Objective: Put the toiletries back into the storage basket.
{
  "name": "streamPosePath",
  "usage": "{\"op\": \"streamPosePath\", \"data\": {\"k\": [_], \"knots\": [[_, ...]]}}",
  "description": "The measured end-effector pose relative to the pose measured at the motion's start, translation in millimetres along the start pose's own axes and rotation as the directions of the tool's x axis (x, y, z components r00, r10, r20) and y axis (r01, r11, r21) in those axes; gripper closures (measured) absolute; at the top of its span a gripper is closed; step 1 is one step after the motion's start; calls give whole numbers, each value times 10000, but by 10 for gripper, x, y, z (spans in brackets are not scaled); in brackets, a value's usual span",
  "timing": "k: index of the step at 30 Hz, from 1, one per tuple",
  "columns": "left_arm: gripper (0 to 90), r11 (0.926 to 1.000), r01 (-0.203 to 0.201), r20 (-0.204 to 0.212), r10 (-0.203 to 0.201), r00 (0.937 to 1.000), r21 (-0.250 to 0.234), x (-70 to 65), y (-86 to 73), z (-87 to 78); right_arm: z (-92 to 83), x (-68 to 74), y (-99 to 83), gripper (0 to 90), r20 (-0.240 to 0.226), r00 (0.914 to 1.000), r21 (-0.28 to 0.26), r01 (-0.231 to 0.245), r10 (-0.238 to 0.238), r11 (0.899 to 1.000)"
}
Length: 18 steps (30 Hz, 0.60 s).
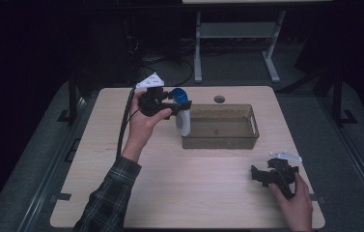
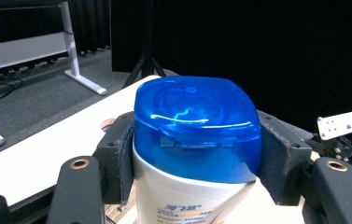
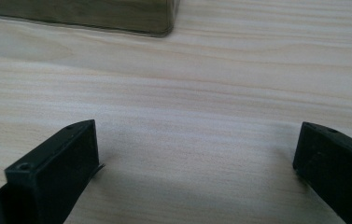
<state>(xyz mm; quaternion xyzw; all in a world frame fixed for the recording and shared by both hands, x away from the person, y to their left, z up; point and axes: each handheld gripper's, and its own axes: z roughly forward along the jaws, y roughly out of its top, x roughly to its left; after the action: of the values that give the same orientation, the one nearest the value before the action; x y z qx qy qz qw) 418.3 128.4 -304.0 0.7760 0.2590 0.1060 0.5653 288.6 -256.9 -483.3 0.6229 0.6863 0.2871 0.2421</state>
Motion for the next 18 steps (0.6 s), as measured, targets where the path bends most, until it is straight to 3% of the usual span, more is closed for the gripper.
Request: {"op": "streamPosePath", "data": {"k": [18], "knots": [[371, 10000, -36, -153, 37, 9999, 31, 19, -33, 269, -1, 6, -2, 0, -2, 10000, 3, 16, -16, 10000]]}}
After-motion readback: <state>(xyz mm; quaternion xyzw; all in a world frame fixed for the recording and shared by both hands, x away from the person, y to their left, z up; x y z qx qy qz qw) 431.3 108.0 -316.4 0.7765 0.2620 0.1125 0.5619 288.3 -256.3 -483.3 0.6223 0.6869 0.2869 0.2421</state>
